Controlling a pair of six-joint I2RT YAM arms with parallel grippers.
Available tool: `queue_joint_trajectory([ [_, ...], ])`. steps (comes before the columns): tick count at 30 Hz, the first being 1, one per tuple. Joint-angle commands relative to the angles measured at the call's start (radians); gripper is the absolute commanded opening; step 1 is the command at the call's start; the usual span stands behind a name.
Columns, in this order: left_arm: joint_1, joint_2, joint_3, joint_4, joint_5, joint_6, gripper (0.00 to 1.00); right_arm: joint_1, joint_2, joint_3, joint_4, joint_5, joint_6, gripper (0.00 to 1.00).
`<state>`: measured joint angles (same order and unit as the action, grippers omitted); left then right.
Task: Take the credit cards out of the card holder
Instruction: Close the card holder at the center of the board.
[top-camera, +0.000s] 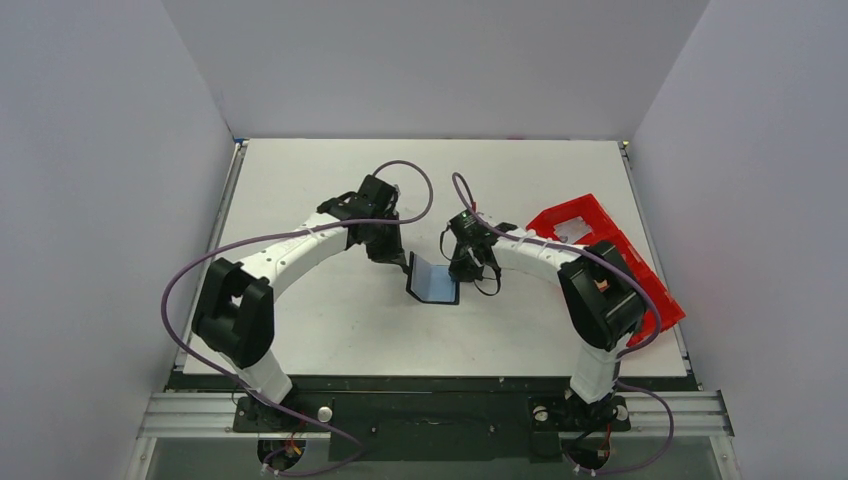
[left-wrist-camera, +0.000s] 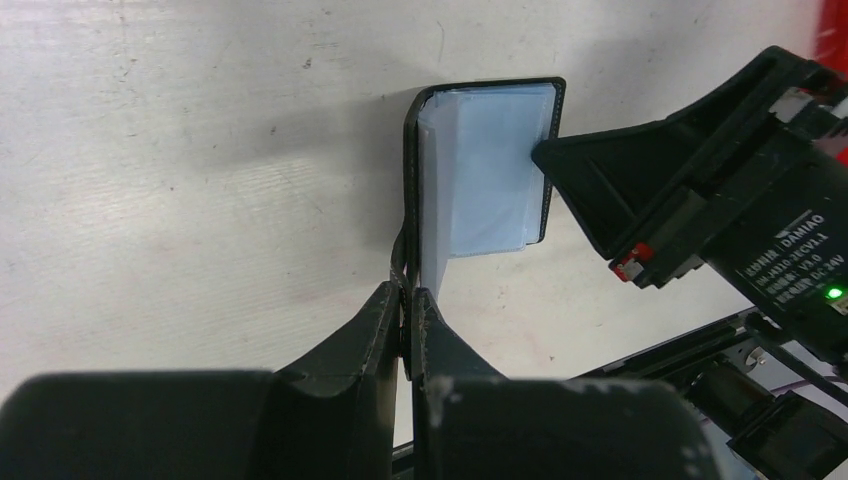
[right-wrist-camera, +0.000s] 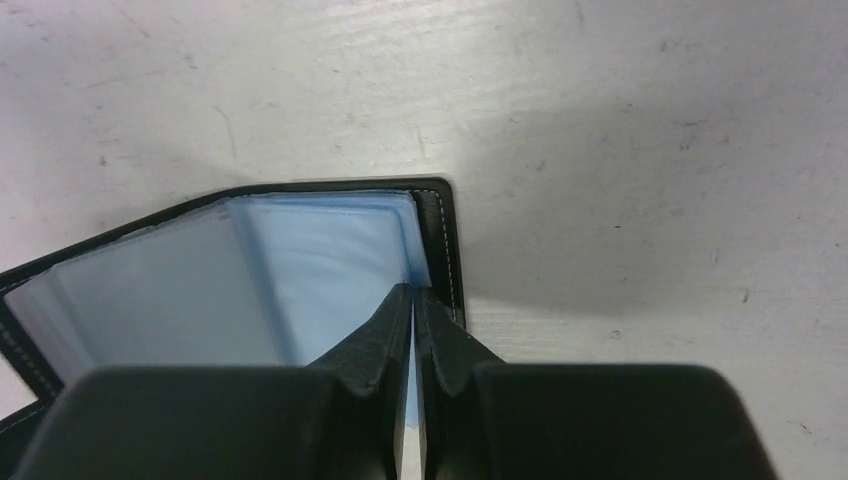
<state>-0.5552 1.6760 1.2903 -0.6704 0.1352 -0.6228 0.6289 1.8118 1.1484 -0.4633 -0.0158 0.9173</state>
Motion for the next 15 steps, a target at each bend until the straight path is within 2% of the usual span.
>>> queue_joint_trajectory([
  [1, -0.016, 0.011, 0.061, 0.008, 0.002, -0.012, 0.0, -0.017, -0.001, -0.031, 0.015, 0.047, 0.034, 0.02],
  [15, -0.015, 0.007, 0.063, -0.017, -0.032, -0.019, 0.0, -0.061, -0.07, -0.107, 0.043, 0.078, 0.049, 0.02],
])
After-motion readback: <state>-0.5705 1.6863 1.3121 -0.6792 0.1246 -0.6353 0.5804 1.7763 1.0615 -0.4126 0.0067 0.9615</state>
